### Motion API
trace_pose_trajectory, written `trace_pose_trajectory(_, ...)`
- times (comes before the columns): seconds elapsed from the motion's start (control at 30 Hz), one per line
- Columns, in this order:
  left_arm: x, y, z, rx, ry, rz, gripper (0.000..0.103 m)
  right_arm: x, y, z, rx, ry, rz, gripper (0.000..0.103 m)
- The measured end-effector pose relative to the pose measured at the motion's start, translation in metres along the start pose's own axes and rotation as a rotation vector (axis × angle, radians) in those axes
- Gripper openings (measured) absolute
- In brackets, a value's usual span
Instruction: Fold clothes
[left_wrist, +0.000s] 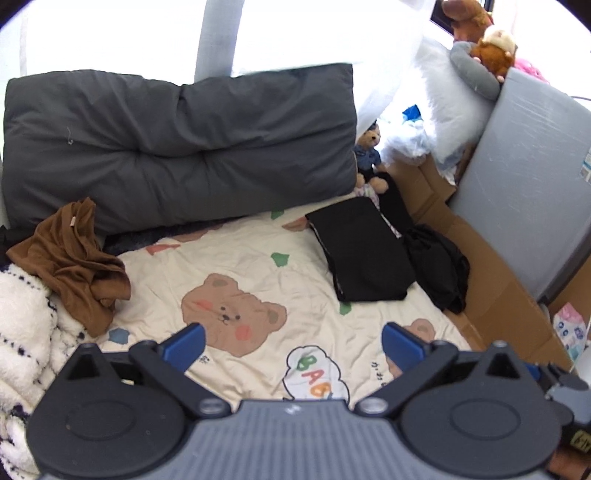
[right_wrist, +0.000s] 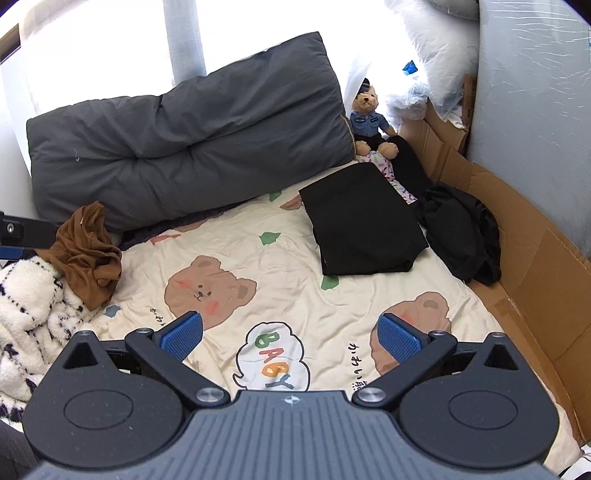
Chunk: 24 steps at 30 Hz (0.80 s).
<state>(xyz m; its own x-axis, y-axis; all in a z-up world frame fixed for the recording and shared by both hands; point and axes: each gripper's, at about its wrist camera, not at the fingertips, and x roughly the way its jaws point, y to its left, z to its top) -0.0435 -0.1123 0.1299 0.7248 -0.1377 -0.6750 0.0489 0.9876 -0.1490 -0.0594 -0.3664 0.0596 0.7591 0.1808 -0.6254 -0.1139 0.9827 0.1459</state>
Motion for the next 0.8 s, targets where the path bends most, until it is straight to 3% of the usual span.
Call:
trace_pose_trajectory(0.2, 0.012, 0.000, -0.006, 0.034, 0.067, 0.072, 0.103, 0.000, 0.004, -0.003, 0.025, 0.002, 0.018, 0.103)
trace_pose_trajectory(0.57, 0.008, 0.025, 0.011, 0.006, 0.072, 0.086, 0.103, 0.007, 0.004, -0.008, 0.045, 0.035, 0.022, 0.103)
trace_pose_trajectory(0.8, 0.027, 0.037, 0.005, 0.034, 0.149, 0.099, 0.103, 0.013, 0.011, -0.003, 0.043, 0.041, 0.025, 0.103)
